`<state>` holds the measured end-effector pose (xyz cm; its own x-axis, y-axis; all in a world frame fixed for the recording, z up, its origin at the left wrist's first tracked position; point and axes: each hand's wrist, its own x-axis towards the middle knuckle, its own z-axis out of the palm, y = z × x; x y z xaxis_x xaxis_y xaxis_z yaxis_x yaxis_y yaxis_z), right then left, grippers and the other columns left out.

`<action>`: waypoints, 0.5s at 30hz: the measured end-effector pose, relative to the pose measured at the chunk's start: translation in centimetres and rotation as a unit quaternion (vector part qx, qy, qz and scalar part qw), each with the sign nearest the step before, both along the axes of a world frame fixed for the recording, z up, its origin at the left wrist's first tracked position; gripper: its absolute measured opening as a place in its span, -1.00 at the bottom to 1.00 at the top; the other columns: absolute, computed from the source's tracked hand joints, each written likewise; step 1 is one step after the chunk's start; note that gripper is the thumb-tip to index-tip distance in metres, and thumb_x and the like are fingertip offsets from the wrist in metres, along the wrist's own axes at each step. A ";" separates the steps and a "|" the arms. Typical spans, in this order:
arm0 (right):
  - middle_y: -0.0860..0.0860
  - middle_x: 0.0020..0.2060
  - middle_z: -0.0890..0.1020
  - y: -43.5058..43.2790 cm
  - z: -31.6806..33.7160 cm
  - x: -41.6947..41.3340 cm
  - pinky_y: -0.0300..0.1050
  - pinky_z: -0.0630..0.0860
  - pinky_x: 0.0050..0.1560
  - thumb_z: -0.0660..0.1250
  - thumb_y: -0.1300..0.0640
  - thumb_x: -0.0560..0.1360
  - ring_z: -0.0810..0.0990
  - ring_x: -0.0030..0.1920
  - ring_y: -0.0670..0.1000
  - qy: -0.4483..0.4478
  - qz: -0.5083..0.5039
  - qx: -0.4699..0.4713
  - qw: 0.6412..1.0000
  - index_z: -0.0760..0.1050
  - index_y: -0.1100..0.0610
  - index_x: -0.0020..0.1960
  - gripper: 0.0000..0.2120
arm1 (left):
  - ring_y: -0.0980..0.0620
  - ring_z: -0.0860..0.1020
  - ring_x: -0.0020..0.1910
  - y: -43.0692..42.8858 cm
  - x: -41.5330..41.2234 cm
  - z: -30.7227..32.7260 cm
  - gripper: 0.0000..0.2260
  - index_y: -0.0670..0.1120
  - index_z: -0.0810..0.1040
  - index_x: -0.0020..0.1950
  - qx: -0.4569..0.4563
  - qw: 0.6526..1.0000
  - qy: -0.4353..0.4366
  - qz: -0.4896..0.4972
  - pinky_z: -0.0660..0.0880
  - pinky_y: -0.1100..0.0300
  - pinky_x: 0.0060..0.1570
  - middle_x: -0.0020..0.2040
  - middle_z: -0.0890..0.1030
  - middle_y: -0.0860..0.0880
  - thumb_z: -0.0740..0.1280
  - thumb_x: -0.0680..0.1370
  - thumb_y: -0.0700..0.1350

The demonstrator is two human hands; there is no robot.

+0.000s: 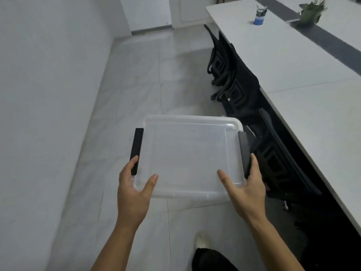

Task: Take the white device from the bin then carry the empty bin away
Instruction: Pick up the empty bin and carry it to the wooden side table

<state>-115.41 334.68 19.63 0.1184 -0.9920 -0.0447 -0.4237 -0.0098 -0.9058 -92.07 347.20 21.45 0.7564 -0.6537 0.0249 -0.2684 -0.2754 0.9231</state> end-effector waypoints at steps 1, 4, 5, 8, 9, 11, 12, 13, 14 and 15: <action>0.00 0.56 0.26 -2.6 0.5 2.1 -0.07 0.22 0.46 0.53 -0.17 0.37 0.24 0.50 -0.06 -0.001 0.008 -0.003 1.000 0.02 0.04 0.63 0.03 | 0.06 0.48 0.38 -2.1 1.9 0.4 -0.41 0.10 0.40 0.47 -0.003 1.000 0.001 0.006 0.42 -0.09 0.39 0.40 0.51 0.07 0.51 0.47 -0.08; -0.02 0.55 0.28 -9.7 2.1 8.2 -0.15 0.23 0.43 0.54 -0.16 0.37 0.27 0.51 -0.06 0.013 0.039 -0.011 0.999 0.04 0.05 0.63 0.02 | 0.04 0.49 0.38 -7.8 7.4 1.2 -0.41 0.13 0.39 0.46 -0.010 0.999 0.011 0.031 0.42 -0.10 0.38 0.40 0.51 0.07 0.51 0.47 -0.06; -0.02 0.55 0.29 -12.0 2.3 10.3 -0.12 0.24 0.45 0.54 -0.17 0.36 0.27 0.52 -0.04 0.014 0.048 -0.015 0.999 0.05 0.06 0.63 0.03 | 0.05 0.48 0.38 -9.6 9.2 1.2 -0.41 0.14 0.39 0.46 -0.012 0.999 0.015 0.042 0.42 -0.09 0.38 0.41 0.50 0.08 0.51 0.47 -0.06; -0.03 0.55 0.30 -19.2 2.1 16.5 -0.13 0.24 0.46 0.54 -0.18 0.36 0.28 0.52 -0.05 0.019 0.072 -0.024 0.997 0.06 0.06 0.63 0.03 | 0.06 0.47 0.39 -15.6 14.5 0.2 -0.41 0.15 0.39 0.46 -0.019 0.997 0.029 0.070 0.42 -0.09 0.38 0.41 0.49 0.10 0.51 0.48 -0.07; -0.02 0.54 0.30 -21.8 1.7 18.8 -0.15 0.23 0.44 0.54 -0.17 0.36 0.28 0.52 -0.05 0.023 0.077 -0.026 0.996 0.06 0.06 0.63 0.03 | 0.06 0.47 0.39 -17.9 16.5 -0.3 -0.41 0.14 0.40 0.46 -0.023 0.996 0.031 0.077 0.42 -0.09 0.38 0.41 0.49 0.10 0.51 0.47 -0.08; -0.02 0.56 0.29 -26.9 0.9 23.4 -0.16 0.21 0.44 0.54 -0.18 0.35 0.27 0.53 -0.03 0.033 0.085 -0.035 0.995 0.05 0.05 0.63 0.04 | 0.06 0.47 0.39 -22.7 20.8 -1.5 -0.41 0.12 0.40 0.46 -0.029 0.995 0.036 0.088 0.43 -0.09 0.38 0.41 0.49 0.08 0.51 0.47 -0.09; -0.02 0.56 0.28 -29.4 0.6 25.8 -0.16 0.21 0.44 0.54 -0.19 0.35 0.26 0.54 -0.03 0.034 0.088 -0.038 0.995 0.04 0.04 0.63 0.04 | 0.06 0.47 0.39 -25.3 23.1 -1.9 -0.41 0.11 0.40 0.46 -0.031 0.995 0.039 0.090 0.43 -0.09 0.37 0.41 0.49 0.08 0.51 0.47 -0.09; -0.03 0.57 0.26 -32.1 0.4 28.1 -0.15 0.21 0.44 0.53 -0.19 0.35 0.25 0.54 -0.03 0.035 0.089 -0.037 0.995 0.04 0.03 0.63 0.04 | 0.07 0.47 0.39 -27.9 25.5 -2.1 -0.40 0.11 0.39 0.47 -0.032 0.995 0.043 0.089 0.43 -0.09 0.38 0.41 0.49 0.08 0.51 0.47 -0.09; -0.03 0.57 0.26 -34.7 0.4 30.2 -0.15 0.21 0.44 0.53 -0.19 0.36 0.24 0.54 -0.03 0.036 0.086 -0.032 0.995 0.04 0.02 0.63 0.04 | 0.08 0.46 0.39 -30.7 27.8 -2.1 -0.40 0.10 0.39 0.47 -0.031 0.995 0.049 0.084 0.43 -0.08 0.38 0.41 0.49 0.09 0.51 0.47 -0.08; -0.04 0.58 0.25 -37.3 0.6 32.3 -0.16 0.20 0.44 0.53 -0.18 0.36 0.24 0.54 -0.04 0.037 0.081 -0.028 0.996 0.03 0.02 0.63 0.03 | 0.08 0.46 0.39 -33.4 30.1 -2.0 -0.40 0.11 0.39 0.47 -0.028 0.995 0.053 0.077 0.43 -0.08 0.38 0.41 0.49 0.09 0.51 0.48 -0.08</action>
<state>-83.16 297.42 20.26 0.2753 -0.9614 -0.0043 -0.4774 -0.1328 -0.8686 -61.94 313.75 19.46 0.8480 -0.5292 -0.0280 -0.1264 -0.2533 0.9591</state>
